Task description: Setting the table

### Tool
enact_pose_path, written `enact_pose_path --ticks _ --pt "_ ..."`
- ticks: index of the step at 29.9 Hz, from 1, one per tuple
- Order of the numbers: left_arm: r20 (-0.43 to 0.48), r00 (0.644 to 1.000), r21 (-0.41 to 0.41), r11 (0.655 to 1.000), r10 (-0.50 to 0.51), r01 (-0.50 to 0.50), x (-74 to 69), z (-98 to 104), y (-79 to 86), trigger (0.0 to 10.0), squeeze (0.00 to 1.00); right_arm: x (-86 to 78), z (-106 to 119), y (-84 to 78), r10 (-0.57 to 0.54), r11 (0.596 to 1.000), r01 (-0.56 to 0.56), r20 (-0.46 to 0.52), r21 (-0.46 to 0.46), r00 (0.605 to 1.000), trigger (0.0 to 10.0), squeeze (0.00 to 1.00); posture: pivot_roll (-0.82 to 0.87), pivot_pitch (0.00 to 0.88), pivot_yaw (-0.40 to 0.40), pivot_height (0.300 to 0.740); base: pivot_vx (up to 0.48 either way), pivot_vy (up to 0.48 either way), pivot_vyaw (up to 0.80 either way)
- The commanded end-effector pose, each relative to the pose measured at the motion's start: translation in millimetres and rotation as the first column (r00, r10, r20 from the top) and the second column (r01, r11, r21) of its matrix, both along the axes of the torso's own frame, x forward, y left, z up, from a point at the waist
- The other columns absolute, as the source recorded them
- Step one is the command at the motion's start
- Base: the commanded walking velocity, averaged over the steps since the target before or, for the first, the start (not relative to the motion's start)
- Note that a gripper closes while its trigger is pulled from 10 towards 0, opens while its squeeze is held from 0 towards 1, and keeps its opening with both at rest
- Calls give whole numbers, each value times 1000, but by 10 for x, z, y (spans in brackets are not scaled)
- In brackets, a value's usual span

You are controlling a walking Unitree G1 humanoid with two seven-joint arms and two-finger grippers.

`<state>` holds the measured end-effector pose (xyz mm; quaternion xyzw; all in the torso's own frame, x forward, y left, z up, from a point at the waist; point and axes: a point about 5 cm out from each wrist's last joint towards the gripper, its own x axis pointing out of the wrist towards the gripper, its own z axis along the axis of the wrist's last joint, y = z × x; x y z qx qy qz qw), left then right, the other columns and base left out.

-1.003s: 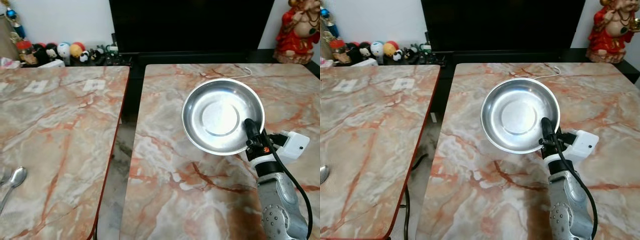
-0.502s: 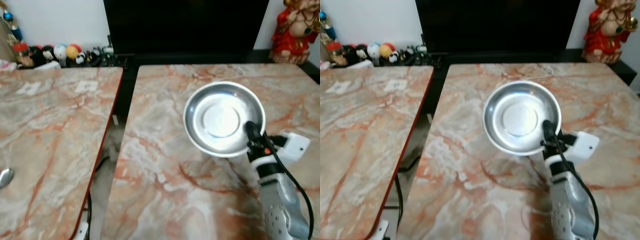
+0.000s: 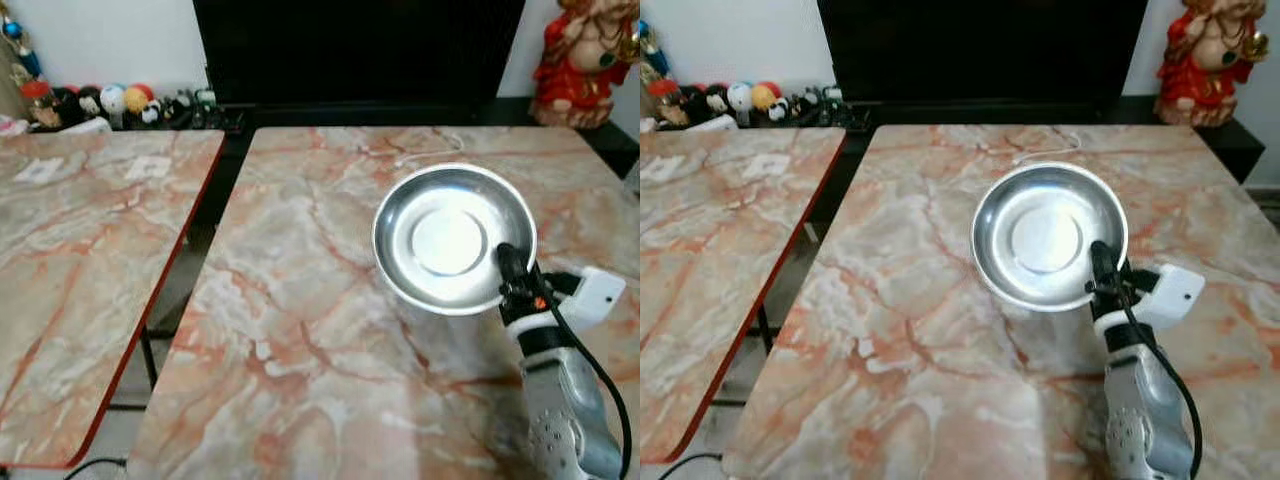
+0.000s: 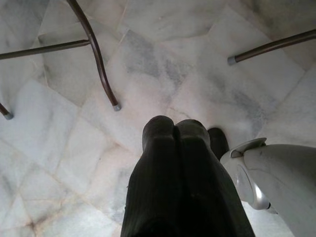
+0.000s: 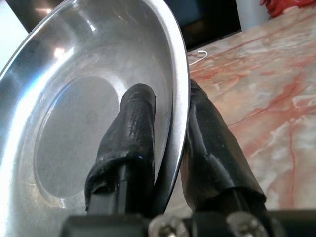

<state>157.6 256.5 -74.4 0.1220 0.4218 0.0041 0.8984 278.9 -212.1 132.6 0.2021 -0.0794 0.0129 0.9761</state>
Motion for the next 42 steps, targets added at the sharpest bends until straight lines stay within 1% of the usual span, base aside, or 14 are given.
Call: enact_pose_path --ticks 1,4,13,17,19,24,27,30,32,33,34,37,39,42 --pt "-17 1000 10 1000 11 -11 -34 -5 44 10000 0 21 61 41 13 1000 -13 30 2 999 10000 0 13 5 20 740 0 0 0" --pt "-18 1000 18 1000 -4 4 -25 -4 33 10000 0 21 61 38 11 1000 -11 29 1 1000 10000 0 13 5 20 740 0 0 0" --pt "-15 1000 22 1000 -12 13 -25 -4 27 10000 0 22 58 38 14 1000 -14 27 1 1000 10000 0 12 4 20 740 0 -381 0" --pt "-17 1000 25 1000 -15 16 -60 -1 67 10000 0 22 54 37 13 1000 -13 25 0 1000 10000 0 12 4 20 740 0 -420 0" --pt "-18 1000 21 1000 -1 1 -79 -2 87 10000 0 19 52 38 13 1000 -13 24 -1 1000 10000 0 12 4 20 740 0 -347 0" --pt "-19 1000 19 1000 1 -1 -76 -5 79 10000 0 -3 48 28 12 1000 -12 17 -13 1000 10000 0 12 4 20 740 0 0 0" --pt "-18 1000 16 1000 -2 2 -59 -8 52 10000 0 -33 39 -11 2 1000 -2 7 -21 1000 10000 0 2 7 20 740 0 0 0" --pt "-16 1000 13 1000 -4 4 -45 -10 30 10000 0 -53 1 -48 -13 999 11 -35 -41 999 10000 0 2 7 20 740 0 0 0" --pt "-15 1000 12 1000 -5 5 -42 -12 22 10000 0 -65 -11 -66 -16 999 14 -45 -43 999 10000 0 -4 8 17 740 0 0 0" --pt "-15 1000 11 1000 -5 5 -40 -13 16 10000 0 -81 -44 -91 -24 998 20 -76 -52 997 10000 0 -4 8 17 740 0 0 0" --pt "-15 1000 11 1000 -5 5 -40 -13 16 10000 0 -81 -44 -91 -24 998 20 -76 -52 997 10000 0 -4 8 17 740 0 0 0" --pt "-17 1000 9 1000 -8 8 -33 -18 -5 10000 0 -138 -188 -149 -25 997 11 -190 -72 981 10000 0 -10 10 16 740 0 0 0" --pt "-19 1000 9 1000 -8 8 -31 -20 -9 10000 0 -168 -270 -161 -15 996 -8 -246 -92 969 10000 0 -11 9 15 740 0 0 0" --pt "-21 1000 9 1000 -11 11 -30 -22 -14 10000 0 -203 -346 -174 -3 998 -18 -298 -66 955 10000 0 -10 9 14 740 0 0 0"
